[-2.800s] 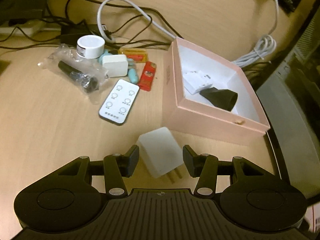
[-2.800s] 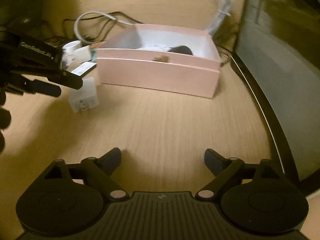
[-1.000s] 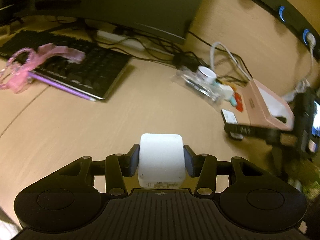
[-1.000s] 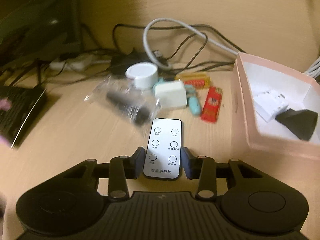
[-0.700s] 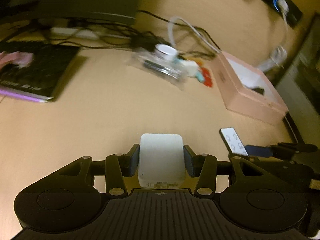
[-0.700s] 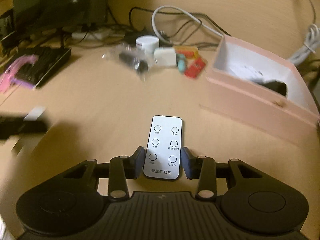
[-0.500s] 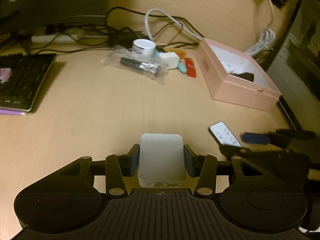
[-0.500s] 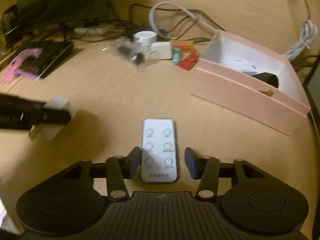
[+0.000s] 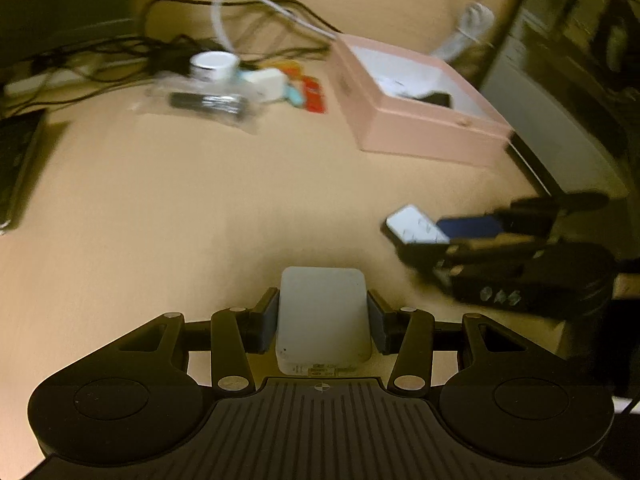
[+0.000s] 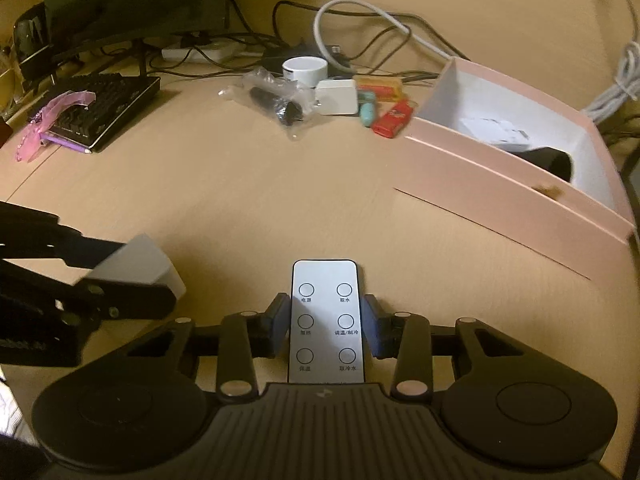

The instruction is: Organize rigid objects

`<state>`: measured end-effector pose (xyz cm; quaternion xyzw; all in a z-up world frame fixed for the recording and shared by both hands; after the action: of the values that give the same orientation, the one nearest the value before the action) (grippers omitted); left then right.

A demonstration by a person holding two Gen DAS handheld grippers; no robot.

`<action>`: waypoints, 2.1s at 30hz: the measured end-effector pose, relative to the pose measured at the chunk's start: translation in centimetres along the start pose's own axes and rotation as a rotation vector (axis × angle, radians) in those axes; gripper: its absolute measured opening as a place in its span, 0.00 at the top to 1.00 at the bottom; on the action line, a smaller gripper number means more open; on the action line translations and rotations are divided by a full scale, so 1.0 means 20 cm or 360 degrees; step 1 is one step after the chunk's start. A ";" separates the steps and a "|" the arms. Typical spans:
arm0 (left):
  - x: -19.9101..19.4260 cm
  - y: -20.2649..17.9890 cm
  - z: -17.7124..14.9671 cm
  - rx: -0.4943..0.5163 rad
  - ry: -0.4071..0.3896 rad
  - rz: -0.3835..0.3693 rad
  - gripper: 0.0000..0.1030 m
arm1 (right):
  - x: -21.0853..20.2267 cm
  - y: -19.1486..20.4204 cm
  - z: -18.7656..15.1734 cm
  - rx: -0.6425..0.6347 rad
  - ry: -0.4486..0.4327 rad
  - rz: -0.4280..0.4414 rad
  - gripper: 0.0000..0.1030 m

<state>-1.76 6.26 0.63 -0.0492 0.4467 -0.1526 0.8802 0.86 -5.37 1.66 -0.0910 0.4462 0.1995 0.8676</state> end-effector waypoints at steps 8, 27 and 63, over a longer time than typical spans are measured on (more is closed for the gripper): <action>-0.02 -0.25 0.13 0.0244 -0.0006 -0.0248 0.51 | -0.38 -0.21 -0.02 0.0173 -0.0173 -0.0098 0.63; 0.42 -0.43 1.08 0.0161 -0.0261 -0.0269 0.51 | -0.93 -0.68 0.27 0.0466 -0.0625 -0.0475 0.63; -0.20 0.34 0.24 -0.0472 -0.0371 0.0109 0.52 | 0.02 -0.93 0.66 0.0426 -0.0304 -0.0514 0.63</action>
<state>1.42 13.79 5.12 -0.1805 0.3606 -0.0482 0.9138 18.75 -17.63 8.76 -0.0261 0.3642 0.0048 0.9310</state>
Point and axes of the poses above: each gripper's, at about its wrist camera, not at the fingertips, and x roughly the way its jaws point, y to its left, z to its top, the point moved 5 cm from there along x, roughly the way its jaws point, and after that the axes turned 1 degree about -y, right-handed, at the moved point
